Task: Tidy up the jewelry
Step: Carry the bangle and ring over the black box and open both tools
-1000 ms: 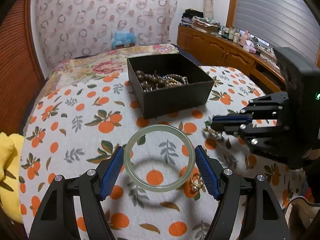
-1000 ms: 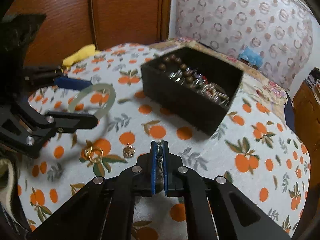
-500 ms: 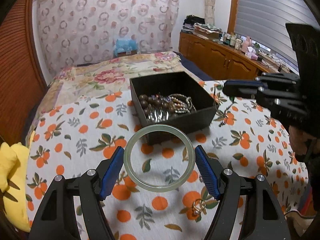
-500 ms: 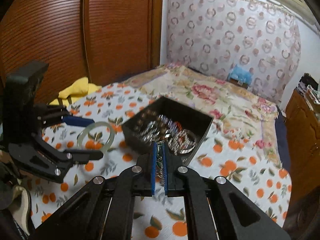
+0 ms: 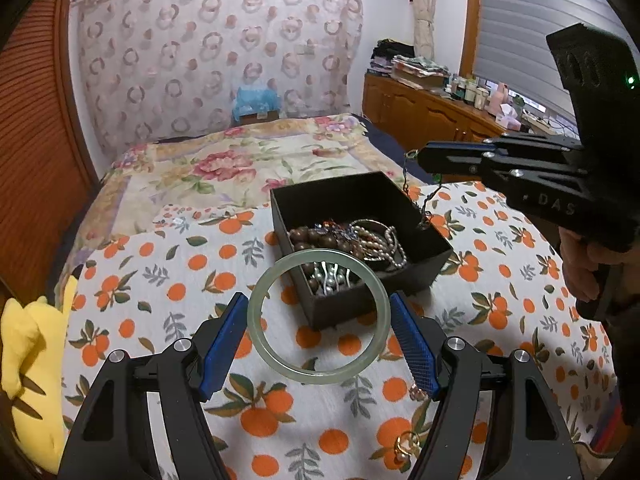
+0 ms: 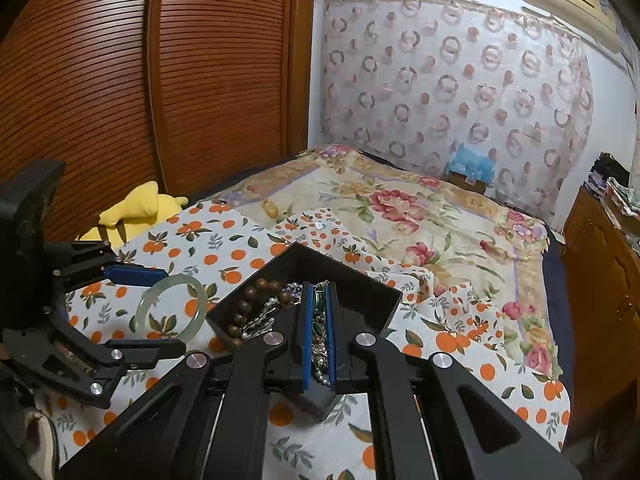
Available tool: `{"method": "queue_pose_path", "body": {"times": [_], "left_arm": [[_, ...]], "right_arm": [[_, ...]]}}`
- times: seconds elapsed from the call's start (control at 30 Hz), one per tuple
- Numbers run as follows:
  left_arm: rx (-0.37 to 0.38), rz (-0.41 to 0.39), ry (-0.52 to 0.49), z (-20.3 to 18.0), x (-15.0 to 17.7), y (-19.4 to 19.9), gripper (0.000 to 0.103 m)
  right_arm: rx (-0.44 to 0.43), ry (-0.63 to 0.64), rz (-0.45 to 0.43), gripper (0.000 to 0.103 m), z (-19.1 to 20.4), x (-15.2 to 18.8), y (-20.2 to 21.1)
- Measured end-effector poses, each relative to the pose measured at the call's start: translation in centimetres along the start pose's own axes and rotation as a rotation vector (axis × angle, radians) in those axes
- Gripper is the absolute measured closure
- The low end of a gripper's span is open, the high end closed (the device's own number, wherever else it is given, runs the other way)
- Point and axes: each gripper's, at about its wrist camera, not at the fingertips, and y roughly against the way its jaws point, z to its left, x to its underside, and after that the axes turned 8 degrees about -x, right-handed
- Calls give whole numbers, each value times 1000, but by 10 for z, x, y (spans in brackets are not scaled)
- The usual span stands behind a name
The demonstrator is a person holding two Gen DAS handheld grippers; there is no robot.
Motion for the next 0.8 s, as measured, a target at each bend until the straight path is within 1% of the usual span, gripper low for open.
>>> {"method": "queue_pose_path", "body": {"times": [0.2, 0.4, 0.63, 0.8], "left_arm": [[-1, -4, 5, 4, -7, -4, 34], [-8, -24, -7, 5, -22, -7, 34], [-17, -39, -22, 3, -41, -18, 34], [-16, -25, -33, 1, -53, -36, 34]], "right_arm": [[-4, -8, 18, 96, -3, 1, -13], [-12, -37, 33, 95, -10, 5, -23], [-13, -52, 28, 95, -15, 6, -23], [2, -71, 25, 95, -19, 11, -18]]}}
